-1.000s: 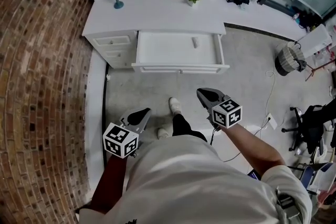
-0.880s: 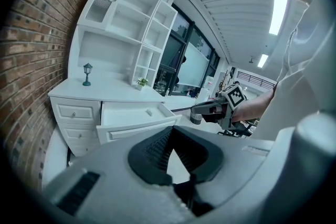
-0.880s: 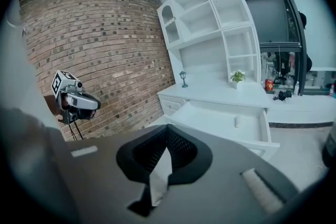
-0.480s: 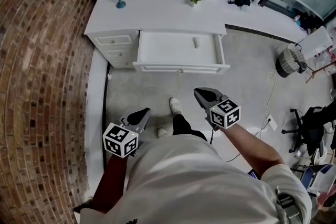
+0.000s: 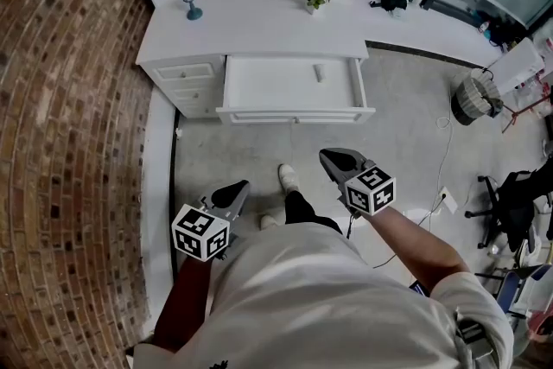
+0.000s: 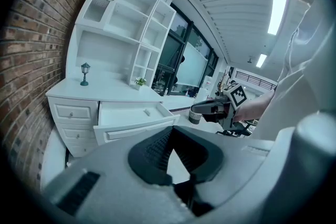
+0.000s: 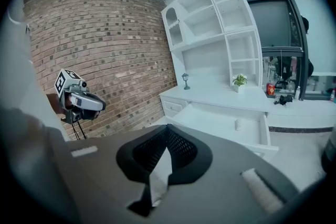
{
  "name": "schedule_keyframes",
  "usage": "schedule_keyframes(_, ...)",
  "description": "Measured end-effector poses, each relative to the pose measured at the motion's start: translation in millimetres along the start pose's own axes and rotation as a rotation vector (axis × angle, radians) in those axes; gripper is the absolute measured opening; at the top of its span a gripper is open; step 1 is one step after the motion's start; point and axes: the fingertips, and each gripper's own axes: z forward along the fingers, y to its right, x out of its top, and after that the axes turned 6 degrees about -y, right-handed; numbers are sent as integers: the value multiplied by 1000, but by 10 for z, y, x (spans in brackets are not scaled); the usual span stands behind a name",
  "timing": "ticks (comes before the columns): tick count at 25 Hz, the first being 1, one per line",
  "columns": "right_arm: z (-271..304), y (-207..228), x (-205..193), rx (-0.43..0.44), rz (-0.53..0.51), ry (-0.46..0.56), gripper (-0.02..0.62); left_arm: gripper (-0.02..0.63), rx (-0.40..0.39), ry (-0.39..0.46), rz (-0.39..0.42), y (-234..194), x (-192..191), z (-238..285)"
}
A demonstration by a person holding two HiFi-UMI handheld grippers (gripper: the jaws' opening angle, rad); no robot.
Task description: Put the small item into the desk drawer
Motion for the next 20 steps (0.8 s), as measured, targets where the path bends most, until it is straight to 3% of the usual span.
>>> schedule_keyframes(20,125,76,61,10,-24,-29,12,5,1,-7,-13,-109,38,70)
